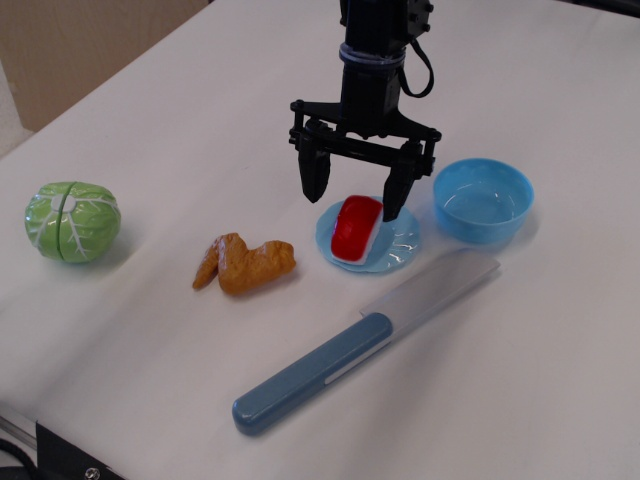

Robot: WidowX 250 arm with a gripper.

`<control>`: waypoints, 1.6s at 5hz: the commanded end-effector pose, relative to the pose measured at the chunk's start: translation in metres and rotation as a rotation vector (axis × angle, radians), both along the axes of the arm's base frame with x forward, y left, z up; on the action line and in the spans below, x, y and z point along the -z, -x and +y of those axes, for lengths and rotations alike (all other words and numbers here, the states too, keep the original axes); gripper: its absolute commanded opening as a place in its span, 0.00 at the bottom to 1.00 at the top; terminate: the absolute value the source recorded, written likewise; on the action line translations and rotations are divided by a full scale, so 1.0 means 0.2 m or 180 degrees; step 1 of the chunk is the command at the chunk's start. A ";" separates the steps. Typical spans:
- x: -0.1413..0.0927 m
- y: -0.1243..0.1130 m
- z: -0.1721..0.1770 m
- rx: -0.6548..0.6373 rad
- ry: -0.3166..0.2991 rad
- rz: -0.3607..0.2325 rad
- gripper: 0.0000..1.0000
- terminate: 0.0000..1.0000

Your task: Take sushi off plate

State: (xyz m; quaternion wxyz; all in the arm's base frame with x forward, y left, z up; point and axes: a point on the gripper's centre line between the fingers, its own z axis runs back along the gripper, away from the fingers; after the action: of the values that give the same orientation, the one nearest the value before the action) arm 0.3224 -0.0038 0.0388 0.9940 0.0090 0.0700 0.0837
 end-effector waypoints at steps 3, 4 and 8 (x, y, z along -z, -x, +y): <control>0.08 0.00 -0.05 0.0087 -0.0024 0.0025 0.00 0.00; 0.08 0.00 -0.06 0.0115 -0.0032 0.0036 0.00 0.00; -0.26 0.01 0.29 -0.0399 0.0065 -0.0392 0.00 0.00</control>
State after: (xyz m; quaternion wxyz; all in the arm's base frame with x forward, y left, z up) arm 0.3188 0.0552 0.0773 0.9880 -0.0125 0.0325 0.1507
